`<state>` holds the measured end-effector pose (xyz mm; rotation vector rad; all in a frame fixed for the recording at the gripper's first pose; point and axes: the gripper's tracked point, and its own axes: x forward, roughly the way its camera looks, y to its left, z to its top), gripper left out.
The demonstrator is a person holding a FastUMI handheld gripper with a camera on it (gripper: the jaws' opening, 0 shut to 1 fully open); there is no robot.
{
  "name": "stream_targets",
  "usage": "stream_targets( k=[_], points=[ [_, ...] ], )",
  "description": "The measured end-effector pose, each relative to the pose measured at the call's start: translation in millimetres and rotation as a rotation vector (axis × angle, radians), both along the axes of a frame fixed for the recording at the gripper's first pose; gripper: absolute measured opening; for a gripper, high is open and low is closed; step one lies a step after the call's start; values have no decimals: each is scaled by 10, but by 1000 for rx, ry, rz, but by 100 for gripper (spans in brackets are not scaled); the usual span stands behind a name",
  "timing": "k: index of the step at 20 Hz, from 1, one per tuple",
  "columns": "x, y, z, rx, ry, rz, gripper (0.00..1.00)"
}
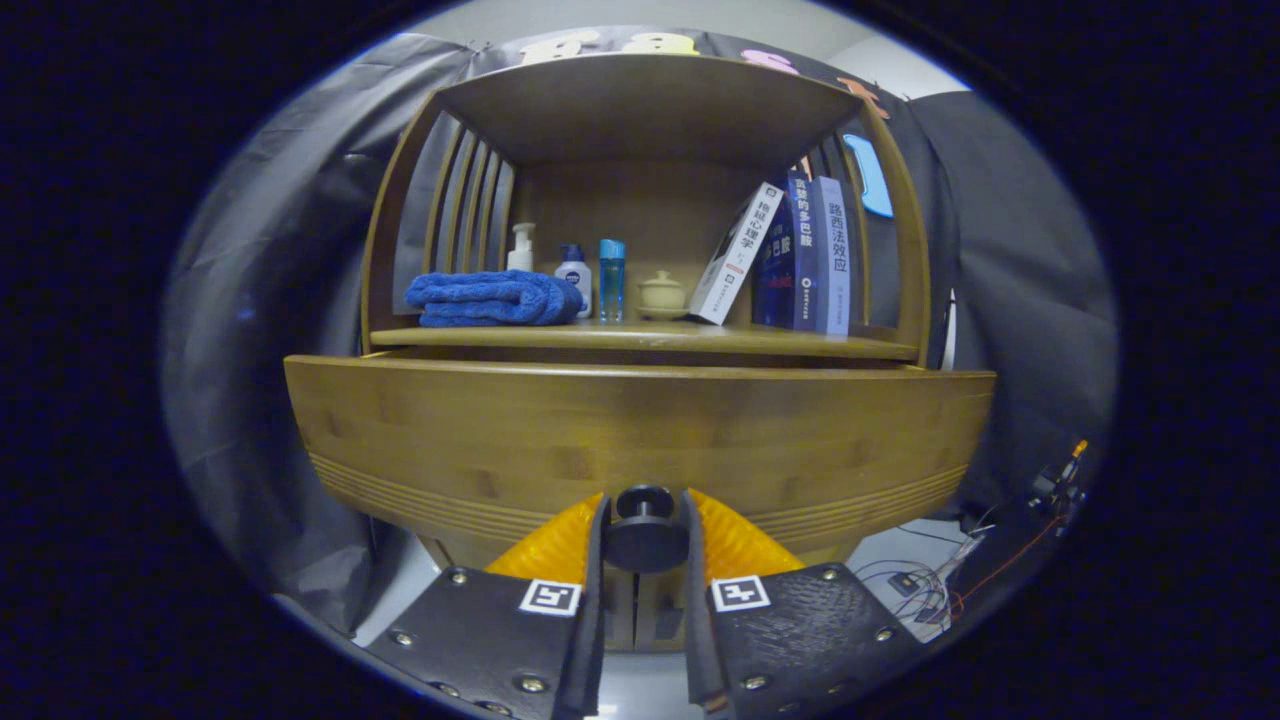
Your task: Pull open the drawer, take out the items inside it, and place them on the countertop above the cabinet.
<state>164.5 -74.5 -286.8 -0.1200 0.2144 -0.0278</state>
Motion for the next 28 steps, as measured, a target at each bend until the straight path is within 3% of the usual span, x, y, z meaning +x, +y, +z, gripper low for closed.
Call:
stream_targets(
  k=[10, 13, 19, 23, 28],
  points=[
    [-808, 65, -96, 61, 27, -24, 33],
    [-1012, 83, -77, 22, 26, -14, 33],
    [-1318, 103, -104, -32, 40, -16, 33],
    [-1365, 97, -99, 1, 69, -54, 34],
    [-1322, 161, 380, -98, -52, -61, 65]
  ],
)
